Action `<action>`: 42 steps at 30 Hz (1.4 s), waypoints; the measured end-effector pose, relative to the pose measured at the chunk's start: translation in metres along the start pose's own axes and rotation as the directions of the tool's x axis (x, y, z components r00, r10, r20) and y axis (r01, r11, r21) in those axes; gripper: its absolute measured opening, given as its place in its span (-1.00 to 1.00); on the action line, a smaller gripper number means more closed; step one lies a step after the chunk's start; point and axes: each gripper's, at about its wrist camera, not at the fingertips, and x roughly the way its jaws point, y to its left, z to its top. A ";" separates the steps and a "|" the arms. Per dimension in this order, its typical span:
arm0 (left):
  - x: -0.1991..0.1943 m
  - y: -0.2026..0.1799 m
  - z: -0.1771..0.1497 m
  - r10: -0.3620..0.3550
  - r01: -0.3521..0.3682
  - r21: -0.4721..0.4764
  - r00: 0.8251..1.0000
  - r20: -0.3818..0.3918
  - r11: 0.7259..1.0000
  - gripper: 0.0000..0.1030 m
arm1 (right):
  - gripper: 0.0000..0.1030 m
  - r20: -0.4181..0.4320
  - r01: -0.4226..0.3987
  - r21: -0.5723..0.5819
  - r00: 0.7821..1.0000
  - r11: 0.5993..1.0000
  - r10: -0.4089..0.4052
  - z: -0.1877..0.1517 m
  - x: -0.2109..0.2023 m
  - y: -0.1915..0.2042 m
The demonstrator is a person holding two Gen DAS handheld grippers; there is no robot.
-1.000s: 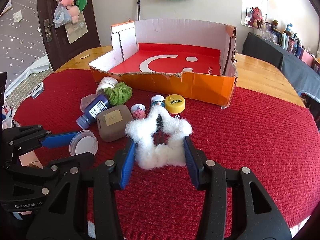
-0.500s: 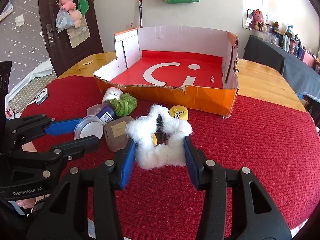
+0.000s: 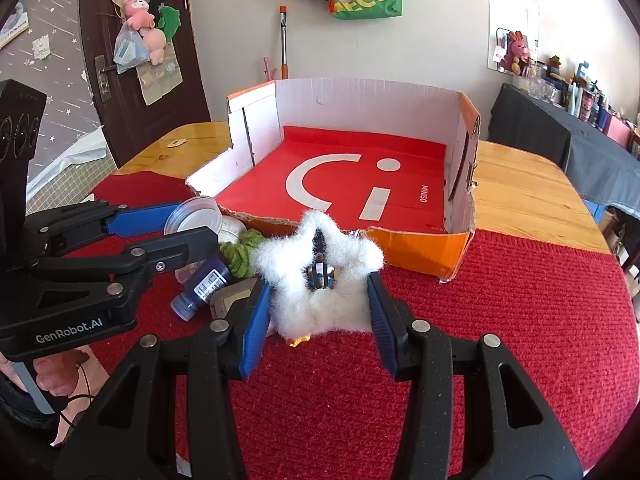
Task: Organize objects
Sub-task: 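Carry the clear lid and white star plush into the cardboard box with both tools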
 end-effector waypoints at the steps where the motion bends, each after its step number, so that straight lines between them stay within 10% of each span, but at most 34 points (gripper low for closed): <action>1: 0.001 0.001 0.003 0.002 -0.002 0.001 1.000 0.002 1.000 -0.18 | -0.14 0.002 -0.001 0.000 1.000 1.000 0.001 0.002 0.000 0.000; 42: 0.079 0.051 0.063 0.009 -0.015 -0.064 0.995 -0.096 0.998 -0.18 | -0.14 -0.079 -0.014 0.001 0.997 1.000 0.014 0.077 0.079 -0.030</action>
